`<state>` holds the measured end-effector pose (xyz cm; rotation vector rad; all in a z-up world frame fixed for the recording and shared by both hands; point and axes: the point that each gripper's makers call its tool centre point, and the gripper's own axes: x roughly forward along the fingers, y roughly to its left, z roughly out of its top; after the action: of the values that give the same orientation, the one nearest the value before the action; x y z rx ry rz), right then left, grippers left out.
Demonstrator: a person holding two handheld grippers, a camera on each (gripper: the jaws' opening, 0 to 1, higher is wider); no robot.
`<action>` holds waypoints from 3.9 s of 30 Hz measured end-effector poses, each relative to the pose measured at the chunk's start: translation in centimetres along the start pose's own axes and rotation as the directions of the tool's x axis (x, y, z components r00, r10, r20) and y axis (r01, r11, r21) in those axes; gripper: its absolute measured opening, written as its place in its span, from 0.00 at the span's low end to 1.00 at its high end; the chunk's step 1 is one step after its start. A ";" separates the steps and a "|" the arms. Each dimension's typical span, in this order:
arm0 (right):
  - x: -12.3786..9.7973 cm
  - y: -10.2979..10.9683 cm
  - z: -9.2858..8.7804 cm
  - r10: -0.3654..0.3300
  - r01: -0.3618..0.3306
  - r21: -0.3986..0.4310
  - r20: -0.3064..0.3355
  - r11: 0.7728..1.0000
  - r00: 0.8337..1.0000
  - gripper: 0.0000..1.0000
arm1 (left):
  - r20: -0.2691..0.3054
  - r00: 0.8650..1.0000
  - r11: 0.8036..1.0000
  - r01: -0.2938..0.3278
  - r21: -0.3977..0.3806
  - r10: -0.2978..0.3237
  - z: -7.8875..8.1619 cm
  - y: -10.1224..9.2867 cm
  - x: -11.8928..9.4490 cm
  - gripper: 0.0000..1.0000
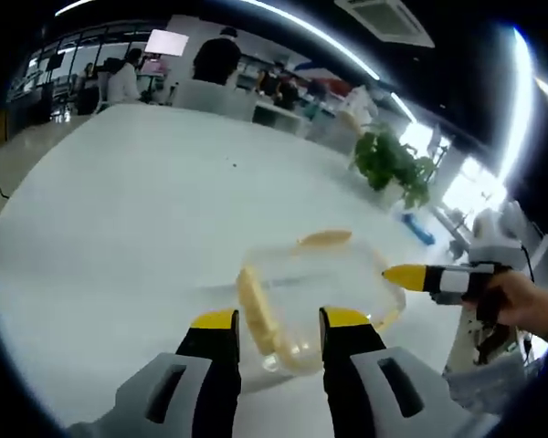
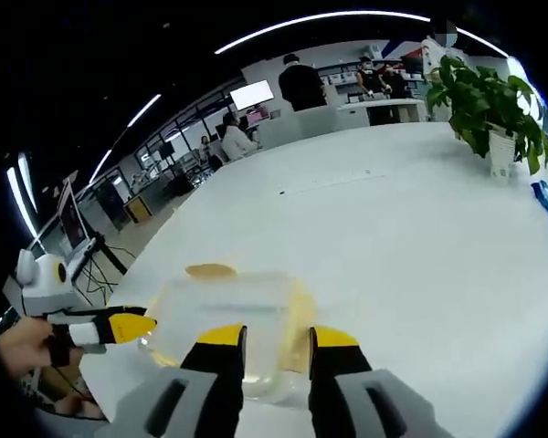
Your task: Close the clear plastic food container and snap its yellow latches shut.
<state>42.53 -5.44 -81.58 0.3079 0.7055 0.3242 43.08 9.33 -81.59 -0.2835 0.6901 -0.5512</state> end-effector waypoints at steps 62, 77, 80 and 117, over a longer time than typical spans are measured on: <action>-0.2 2.3 3.1 0.080 -0.093 -0.237 -0.064 0.967 0.995 0.24 | -0.092 0.995 0.980 -0.023 0.196 0.042 0.3 -0.8 0.5 0.36; 1.5 5.1 2.3 0.177 -0.223 -0.366 -0.156 0.903 0.972 0.22 | -0.086 0.995 0.917 -0.017 0.399 0.056 1.3 -1.9 -0.5 0.29; 1.9 5.5 2.4 0.186 -0.239 -0.392 -0.167 0.888 0.968 0.21 | -0.083 0.996 0.903 0.003 0.429 0.035 1.5 -2.8 -0.2 0.30; 5.4 7.3 1.7 0.251 -0.431 -0.544 -0.375 0.720 0.892 0.41 | -0.224 0.972 0.600 0.225 0.768 -0.078 -1.5 -6.9 0.2 0.61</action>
<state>46.18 3.04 -80.69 -0.2521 0.7735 0.9542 39.55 3.40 -79.90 0.5666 0.5197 -1.0067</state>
